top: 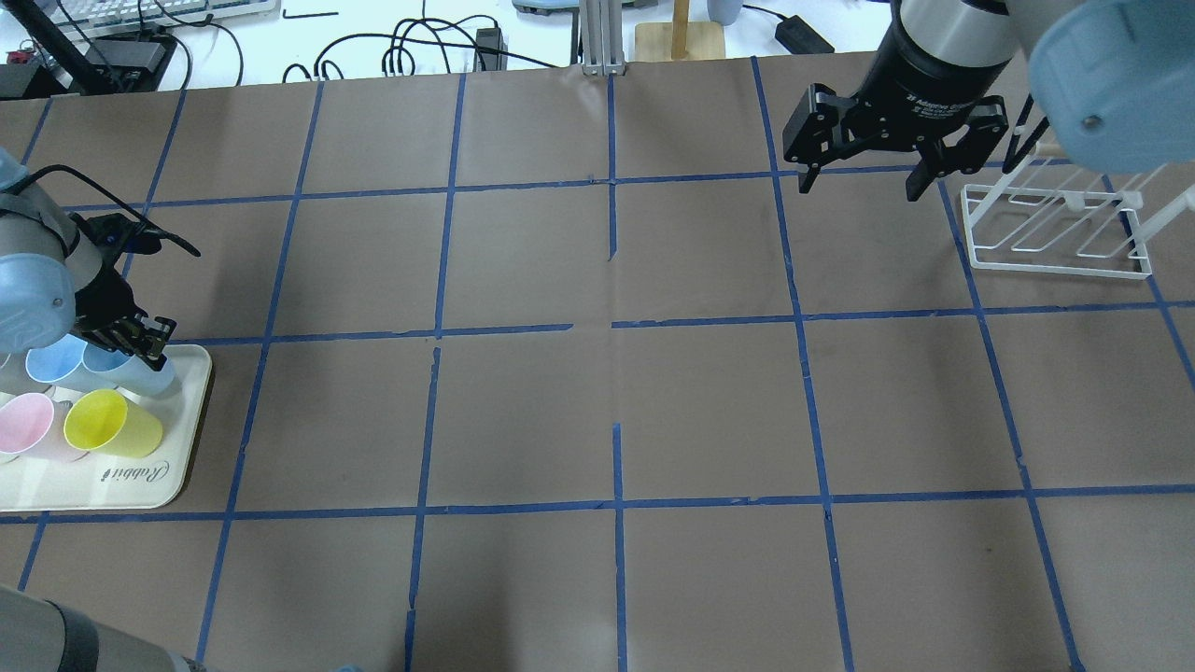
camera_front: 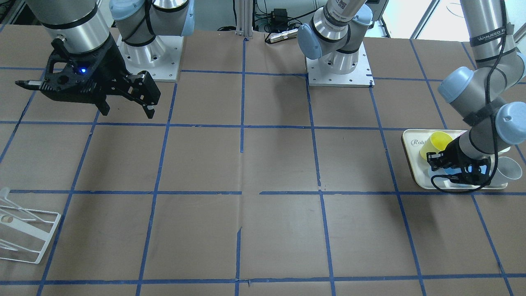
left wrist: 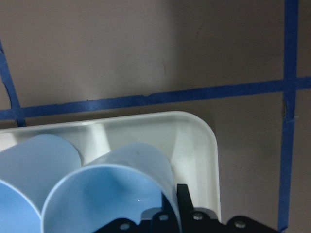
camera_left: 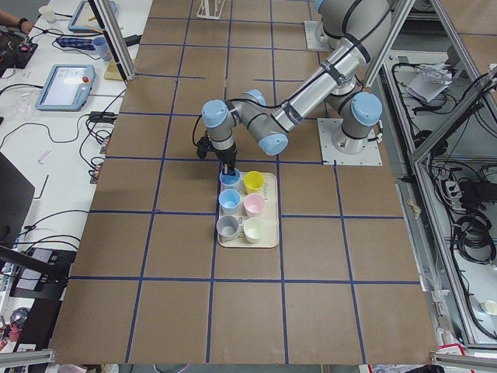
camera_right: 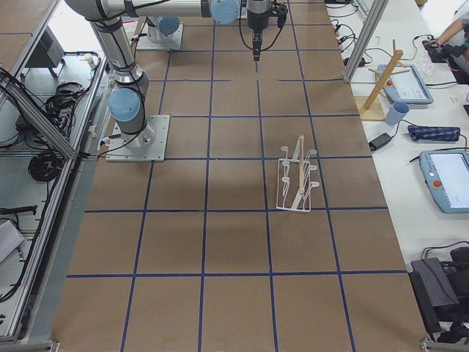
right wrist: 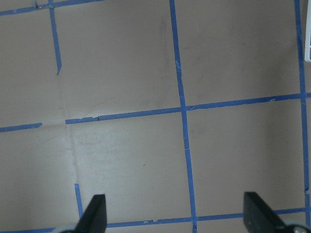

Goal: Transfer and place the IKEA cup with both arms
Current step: 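Open the left gripper and lift it away from the cup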

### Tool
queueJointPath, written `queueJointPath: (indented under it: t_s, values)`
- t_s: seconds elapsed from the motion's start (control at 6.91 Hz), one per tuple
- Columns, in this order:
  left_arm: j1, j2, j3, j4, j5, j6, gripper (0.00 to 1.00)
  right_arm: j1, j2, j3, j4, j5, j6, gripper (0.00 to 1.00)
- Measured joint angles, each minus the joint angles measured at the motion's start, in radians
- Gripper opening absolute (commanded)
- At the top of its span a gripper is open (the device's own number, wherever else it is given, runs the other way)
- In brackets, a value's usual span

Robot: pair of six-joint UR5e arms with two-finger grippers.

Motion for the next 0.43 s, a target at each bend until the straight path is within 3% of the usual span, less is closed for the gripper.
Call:
queueJointPath:
  t_s: [0.14,0.43]
  values:
    - [0.005,0.001,-0.003,-0.002,0.000,0.018,1.00,0.000,0.001,0.000,0.000,0.000,0.000,1.00]
    - [0.025,0.011,-0.004,-0.024,0.002,0.041,1.00,0.000,0.001,0.000,0.000,0.000,0.000,1.00]
